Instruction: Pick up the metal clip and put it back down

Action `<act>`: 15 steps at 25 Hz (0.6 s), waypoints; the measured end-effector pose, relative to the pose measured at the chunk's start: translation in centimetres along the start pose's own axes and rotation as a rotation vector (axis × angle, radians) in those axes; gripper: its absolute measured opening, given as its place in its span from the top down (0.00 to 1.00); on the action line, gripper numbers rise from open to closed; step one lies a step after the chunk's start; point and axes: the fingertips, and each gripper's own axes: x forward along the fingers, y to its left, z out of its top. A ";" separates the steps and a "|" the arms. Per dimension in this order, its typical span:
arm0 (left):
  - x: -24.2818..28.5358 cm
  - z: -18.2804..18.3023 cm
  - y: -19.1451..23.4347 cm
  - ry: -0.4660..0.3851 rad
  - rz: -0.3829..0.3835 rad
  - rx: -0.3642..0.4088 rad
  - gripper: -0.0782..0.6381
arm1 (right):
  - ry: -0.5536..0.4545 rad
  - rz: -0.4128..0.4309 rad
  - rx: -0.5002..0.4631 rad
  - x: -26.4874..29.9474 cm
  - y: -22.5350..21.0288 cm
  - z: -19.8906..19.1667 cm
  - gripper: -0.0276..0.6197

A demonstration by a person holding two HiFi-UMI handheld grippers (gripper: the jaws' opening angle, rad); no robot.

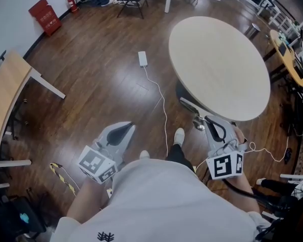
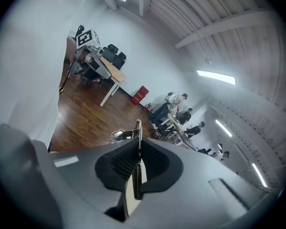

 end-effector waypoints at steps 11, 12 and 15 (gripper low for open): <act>3.4 0.3 0.1 0.008 -0.012 -0.005 0.89 | 0.040 -0.012 0.039 2.7 -1.9 -5.1 0.95; 4.0 0.3 0.1 0.010 -0.013 -0.006 0.89 | 0.048 -0.014 0.044 3.3 -2.3 -6.3 0.95; 5.9 0.5 0.3 0.018 -0.012 -0.003 0.89 | 0.080 -0.019 0.057 5.4 -3.7 -10.1 0.95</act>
